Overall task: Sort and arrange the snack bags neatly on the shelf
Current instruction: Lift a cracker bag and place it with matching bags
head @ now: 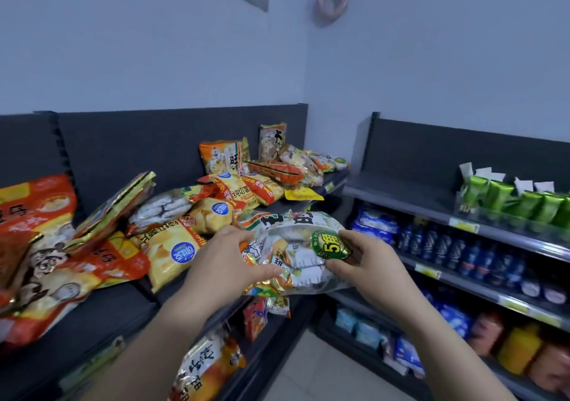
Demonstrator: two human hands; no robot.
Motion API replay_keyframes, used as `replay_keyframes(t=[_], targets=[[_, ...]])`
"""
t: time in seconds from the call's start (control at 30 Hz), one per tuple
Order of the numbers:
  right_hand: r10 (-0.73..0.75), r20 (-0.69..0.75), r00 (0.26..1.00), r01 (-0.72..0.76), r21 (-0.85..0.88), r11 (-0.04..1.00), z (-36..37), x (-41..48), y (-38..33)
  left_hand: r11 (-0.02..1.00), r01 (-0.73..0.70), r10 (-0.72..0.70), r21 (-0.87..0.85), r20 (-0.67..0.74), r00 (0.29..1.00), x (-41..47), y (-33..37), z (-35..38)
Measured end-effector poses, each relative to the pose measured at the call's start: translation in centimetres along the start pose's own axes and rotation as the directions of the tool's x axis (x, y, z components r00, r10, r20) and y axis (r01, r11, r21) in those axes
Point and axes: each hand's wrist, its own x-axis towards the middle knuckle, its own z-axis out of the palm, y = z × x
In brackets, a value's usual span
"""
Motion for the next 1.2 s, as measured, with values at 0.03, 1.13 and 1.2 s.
replay_keyframes(t=[0.03,1.13,1.2], targets=[[0.011,-0.005,1.0,-0.011,-0.001,1.0,-0.2,1.1,0.7,1.0,-0.009,0.009,0.018,0.007,1.0,1.3,0.4,0.5],[0.114,-0.188,0.975,-0.124,-0.043,0.991,2.0,51.7,20.7,0.956,-0.246,0.239,0.157,0.064,0.969,57.3,6.2,15.9],[0.113,-0.186,0.976,-0.121,-0.029,0.992,2.0,54.9,22.6,0.958,-0.24,0.234,0.155,0.054,0.971,60.5,6.8,17.2]])
